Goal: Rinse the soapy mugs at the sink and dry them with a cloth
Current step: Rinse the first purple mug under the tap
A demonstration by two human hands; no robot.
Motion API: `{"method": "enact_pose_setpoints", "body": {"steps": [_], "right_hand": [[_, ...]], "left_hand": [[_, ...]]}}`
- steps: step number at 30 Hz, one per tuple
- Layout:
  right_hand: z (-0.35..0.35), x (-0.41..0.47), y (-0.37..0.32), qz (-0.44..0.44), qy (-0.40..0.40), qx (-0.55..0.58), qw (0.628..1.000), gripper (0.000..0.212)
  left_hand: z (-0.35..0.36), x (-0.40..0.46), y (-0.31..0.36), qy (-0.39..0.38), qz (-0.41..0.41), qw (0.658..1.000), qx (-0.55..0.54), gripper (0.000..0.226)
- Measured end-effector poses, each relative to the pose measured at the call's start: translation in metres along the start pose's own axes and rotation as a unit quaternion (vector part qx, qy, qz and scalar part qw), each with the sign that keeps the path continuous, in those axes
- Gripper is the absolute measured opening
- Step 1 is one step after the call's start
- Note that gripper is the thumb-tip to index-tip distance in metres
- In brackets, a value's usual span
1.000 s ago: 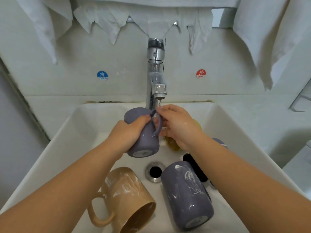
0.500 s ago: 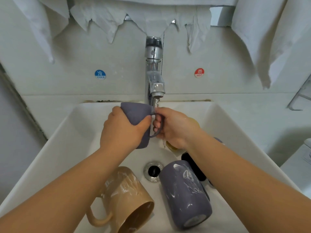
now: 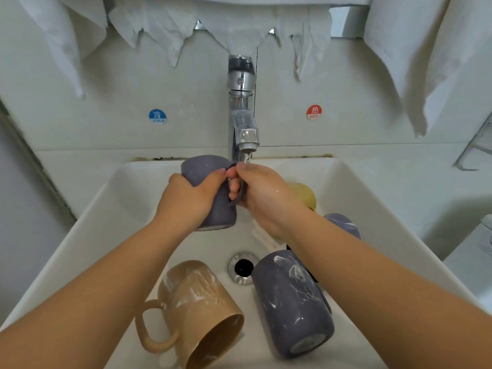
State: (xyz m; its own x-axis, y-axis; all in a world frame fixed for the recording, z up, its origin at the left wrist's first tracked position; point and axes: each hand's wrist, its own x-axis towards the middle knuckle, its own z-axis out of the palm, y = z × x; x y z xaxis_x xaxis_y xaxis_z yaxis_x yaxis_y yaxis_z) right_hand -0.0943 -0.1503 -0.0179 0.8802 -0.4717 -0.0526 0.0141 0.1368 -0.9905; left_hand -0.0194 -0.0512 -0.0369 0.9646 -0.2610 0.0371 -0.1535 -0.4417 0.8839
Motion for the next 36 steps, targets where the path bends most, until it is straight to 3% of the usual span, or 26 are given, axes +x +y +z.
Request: {"method": "enact_pose_setpoints", "body": {"steps": [4,7,11,14,17,19,22,24,27,30,34,36], "right_hand": [[-0.006,-0.001,0.005,-0.042,-0.052,0.043,0.997,0.022],[-0.012,0.002,0.009,-0.07,-0.043,0.006,0.997,0.016],[-0.017,-0.001,0.006,-0.093,0.001,-0.129,0.987,0.034],[-0.021,0.003,0.003,-0.055,0.031,-0.11,0.992,0.051],[-0.026,0.008,0.003,-0.022,0.019,-0.031,0.999,0.049],[-0.027,0.005,0.003,-0.012,-0.005,0.02,1.0,0.037],[-0.027,0.001,0.013,-0.019,-0.013,-0.115,0.993,0.01],[-0.024,-0.001,0.022,-0.005,-0.014,-0.141,0.99,0.009],[-0.013,-0.005,0.019,0.075,-0.006,-0.026,0.997,0.02],[-0.008,-0.003,0.013,0.054,0.02,-0.031,0.998,0.023],[-0.016,0.003,0.012,-0.066,0.087,-0.252,0.962,0.041],[-0.019,0.004,0.01,-0.075,0.105,-0.275,0.953,0.045]], "left_hand": [[-0.003,0.001,0.003,-0.043,-0.077,0.993,-0.084,0.069],[-0.002,-0.001,0.002,-0.071,-0.112,0.984,-0.121,0.071],[-0.002,-0.007,0.003,-0.116,-0.153,0.968,-0.161,0.067],[-0.004,-0.01,0.004,-0.187,-0.2,0.932,-0.237,0.055],[-0.008,-0.01,0.006,-0.245,-0.211,0.9,-0.293,0.056],[-0.01,-0.007,0.006,-0.226,-0.207,0.907,-0.291,0.062],[-0.01,-0.004,0.006,-0.141,-0.192,0.919,-0.314,0.043],[-0.007,-0.006,0.005,-0.103,-0.167,0.922,-0.335,0.033],[0.001,-0.015,0.005,-0.067,-0.14,0.921,-0.357,0.034],[0.007,-0.019,0.003,-0.022,-0.107,0.927,-0.36,0.047],[0.008,-0.022,0.002,0.013,-0.046,0.95,-0.31,0.104],[0.007,-0.022,0.002,0.023,-0.017,0.958,-0.286,0.103]]}}
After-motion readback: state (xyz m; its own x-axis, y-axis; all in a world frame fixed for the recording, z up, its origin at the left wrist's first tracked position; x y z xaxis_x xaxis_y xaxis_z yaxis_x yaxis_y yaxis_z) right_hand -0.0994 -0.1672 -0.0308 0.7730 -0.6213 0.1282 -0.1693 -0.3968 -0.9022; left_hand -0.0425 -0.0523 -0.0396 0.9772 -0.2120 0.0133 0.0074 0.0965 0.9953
